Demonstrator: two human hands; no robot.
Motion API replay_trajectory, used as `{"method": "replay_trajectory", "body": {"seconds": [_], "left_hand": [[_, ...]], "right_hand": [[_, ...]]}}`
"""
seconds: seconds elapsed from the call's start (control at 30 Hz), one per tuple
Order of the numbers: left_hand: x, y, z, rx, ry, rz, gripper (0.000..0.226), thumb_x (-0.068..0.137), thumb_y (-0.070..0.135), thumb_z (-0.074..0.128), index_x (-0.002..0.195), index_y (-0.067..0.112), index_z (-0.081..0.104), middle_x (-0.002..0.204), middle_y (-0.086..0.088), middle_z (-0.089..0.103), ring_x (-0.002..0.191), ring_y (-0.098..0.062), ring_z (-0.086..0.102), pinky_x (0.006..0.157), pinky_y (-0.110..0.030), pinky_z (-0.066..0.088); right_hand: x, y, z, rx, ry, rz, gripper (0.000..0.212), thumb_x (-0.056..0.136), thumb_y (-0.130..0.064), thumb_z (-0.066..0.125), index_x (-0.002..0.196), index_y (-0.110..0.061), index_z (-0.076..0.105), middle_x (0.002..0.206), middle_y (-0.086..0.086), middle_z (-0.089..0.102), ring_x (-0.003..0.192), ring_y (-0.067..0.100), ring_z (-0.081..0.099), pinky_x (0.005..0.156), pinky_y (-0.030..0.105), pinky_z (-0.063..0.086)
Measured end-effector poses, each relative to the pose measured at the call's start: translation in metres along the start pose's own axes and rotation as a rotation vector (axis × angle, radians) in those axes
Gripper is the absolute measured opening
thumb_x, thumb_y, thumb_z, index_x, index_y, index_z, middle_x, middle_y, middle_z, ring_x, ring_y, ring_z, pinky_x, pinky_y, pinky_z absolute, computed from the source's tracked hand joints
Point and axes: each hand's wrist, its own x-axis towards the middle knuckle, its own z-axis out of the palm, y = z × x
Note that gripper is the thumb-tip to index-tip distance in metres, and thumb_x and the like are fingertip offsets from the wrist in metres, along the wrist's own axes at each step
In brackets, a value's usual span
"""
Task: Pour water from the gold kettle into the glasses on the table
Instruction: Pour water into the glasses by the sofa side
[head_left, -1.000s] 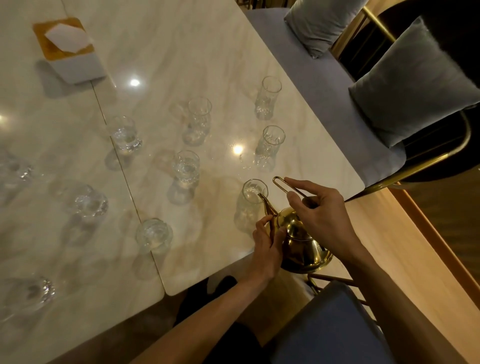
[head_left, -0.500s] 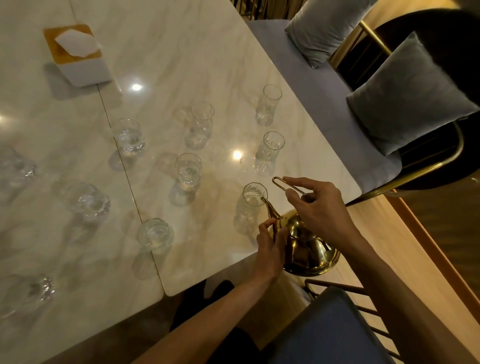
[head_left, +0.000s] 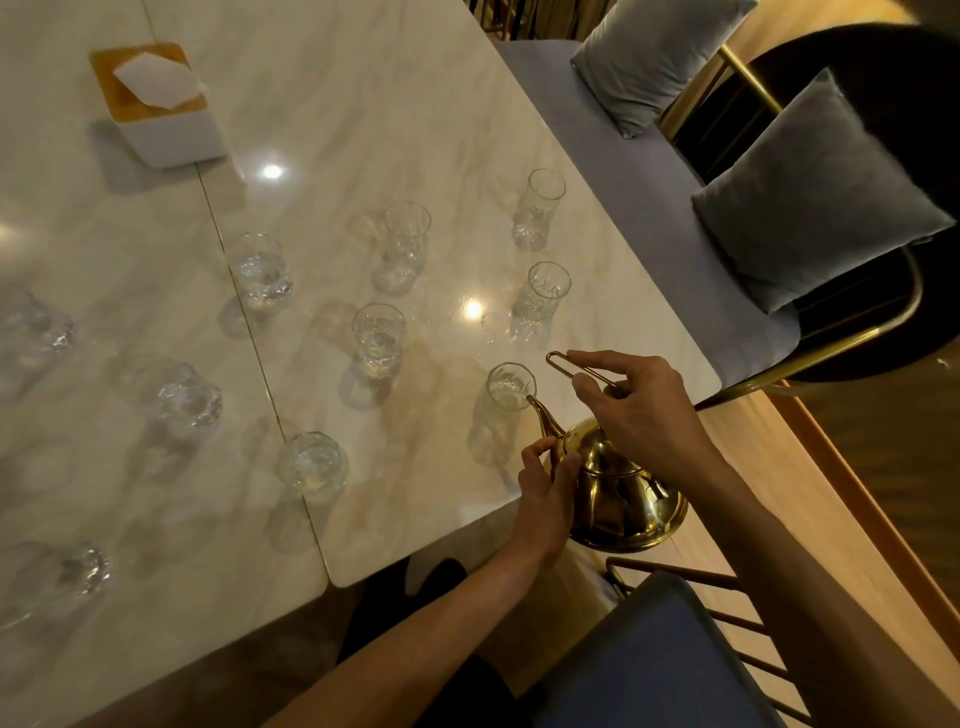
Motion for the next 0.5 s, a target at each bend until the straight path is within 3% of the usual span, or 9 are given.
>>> {"method": "replay_trajectory", "body": {"seconds": [0.13,0.33,0.5], "left_hand": [[0.0015,-0.0012,0.0000,-0.021,-0.014,-0.004,0.095,0.055,0.097,0.055,0.132,0.046,0.032,0.151,-0.010,0.038,0.133,-0.033,0.049,0.104,-0.056,0.050],[-0.0004,-0.0001,0.0006,-0.036,-0.018,-0.008,0.080,0.059,0.095,0.056,0.125,0.055,0.034,0.152,-0.010,0.036,0.133,-0.034,0.048,0.103,-0.059,0.050],[0.0019,0.0002,0.0009,-0.051,-0.027,-0.017,0.093,0.057,0.096,0.056,0.132,0.047,0.031,0.154,-0.010,0.034,0.134,-0.036,0.048,0.102,-0.059,0.050]], "right_hand": [[0.0011,-0.0005,-0.0007,-0.012,-0.012,-0.006,0.031,0.096,-0.032,0.064,0.127,-0.033,0.068,0.135,-0.011,0.063,0.108,0.012,0.063,0.085,0.023,0.047],[0.0018,-0.0050,-0.0016,-0.025,-0.023,-0.004,0.031,0.096,-0.030,0.064,0.127,-0.032,0.068,0.137,-0.009,0.062,0.114,0.015,0.063,0.089,0.025,0.047],[0.0015,-0.0089,-0.0017,-0.031,-0.019,0.000,0.031,0.096,-0.029,0.064,0.127,-0.031,0.068,0.136,-0.009,0.063,0.114,0.016,0.063,0.088,0.024,0.046]]}}
